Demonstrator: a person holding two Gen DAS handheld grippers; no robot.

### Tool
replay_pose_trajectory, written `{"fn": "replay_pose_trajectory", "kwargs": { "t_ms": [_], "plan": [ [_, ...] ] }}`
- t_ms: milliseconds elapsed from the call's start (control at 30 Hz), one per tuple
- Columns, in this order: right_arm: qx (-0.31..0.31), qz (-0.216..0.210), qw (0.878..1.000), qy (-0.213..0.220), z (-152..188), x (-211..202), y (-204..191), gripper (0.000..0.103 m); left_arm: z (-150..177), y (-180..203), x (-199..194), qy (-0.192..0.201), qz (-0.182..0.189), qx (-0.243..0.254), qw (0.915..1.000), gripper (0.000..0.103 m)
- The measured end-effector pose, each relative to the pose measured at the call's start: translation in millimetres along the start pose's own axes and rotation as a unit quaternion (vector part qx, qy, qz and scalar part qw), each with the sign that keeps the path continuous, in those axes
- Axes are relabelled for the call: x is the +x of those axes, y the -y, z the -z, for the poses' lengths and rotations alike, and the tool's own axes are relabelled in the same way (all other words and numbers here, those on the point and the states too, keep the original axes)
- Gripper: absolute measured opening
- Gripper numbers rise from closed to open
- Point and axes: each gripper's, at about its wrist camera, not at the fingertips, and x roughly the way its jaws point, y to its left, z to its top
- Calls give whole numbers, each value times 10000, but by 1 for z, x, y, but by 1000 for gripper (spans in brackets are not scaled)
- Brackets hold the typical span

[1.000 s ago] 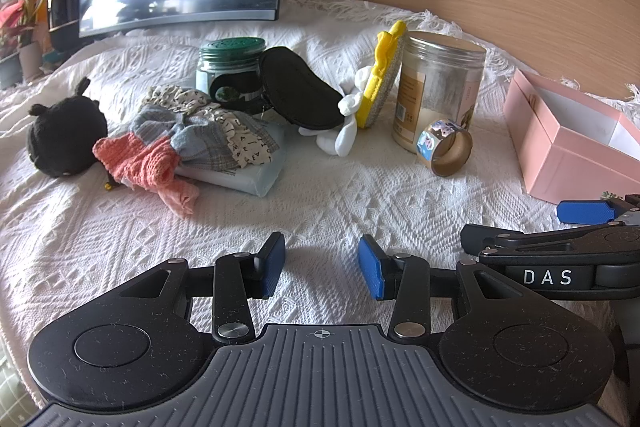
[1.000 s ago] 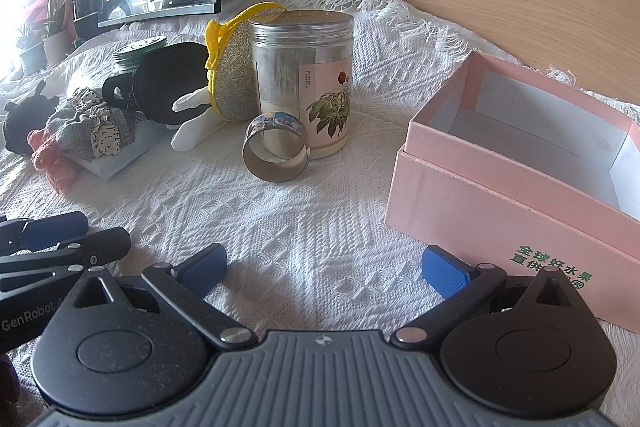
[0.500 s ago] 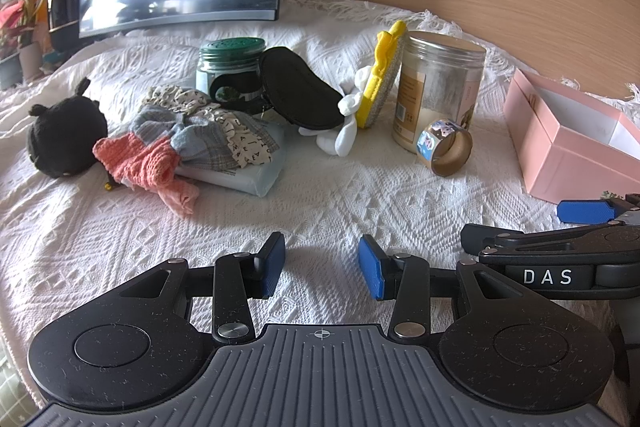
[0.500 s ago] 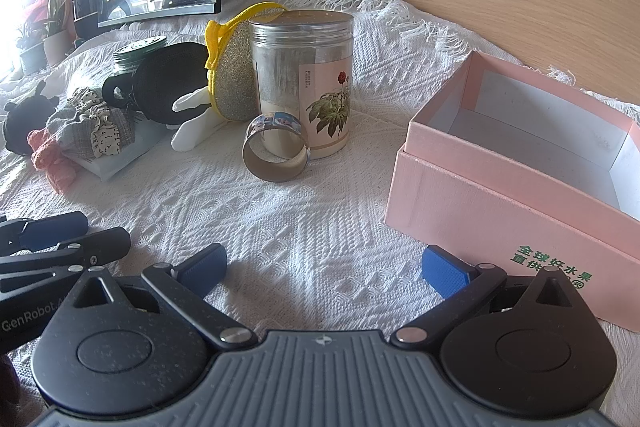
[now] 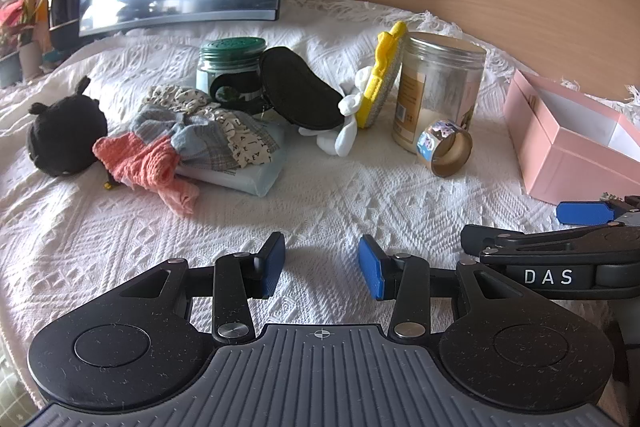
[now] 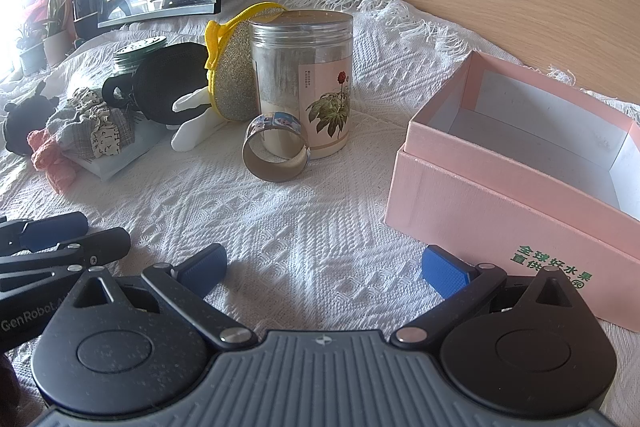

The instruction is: Organize soft objects

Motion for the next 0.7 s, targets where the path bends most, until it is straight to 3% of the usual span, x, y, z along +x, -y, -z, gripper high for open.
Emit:
{"fn": "replay_pose_trajectory", "kwargs": {
  "t_ms": [133,233,400,467,533,600,633,700],
  "plan": [
    [-29,-116,9999,-111,-2,-2,4,103,-2,0,-1,-33,-2,49,10000,45],
    [-103,-246,9979,-596,-12,-1,7,103,-4,-5,-1,-134,120,102,9998,45],
    [-156,-201,9934,-1117,-20,0,5,103,-14,-27,3,-436,694,-27,9966,43],
    [-129,-134,9934,-1133,-20,-1,3,103,-21,-49,6,-660,1104,-596,9899,38],
    [-75,-54,9939,-1102,-19,-2,1,103,-25,-74,11,-951,1462,-1279,9763,31],
    [-51,3,9943,-1063,-19,-2,-2,103,-29,-97,14,-1196,1830,-1619,9623,27],
    [-44,25,9942,-1071,-20,-2,-3,103,-32,-106,12,-1144,1875,-1576,9628,27],
    [-35,80,9939,-1098,-23,-1,-8,101,-44,-126,-4,-744,1574,-1297,9761,27]
  ]
}}
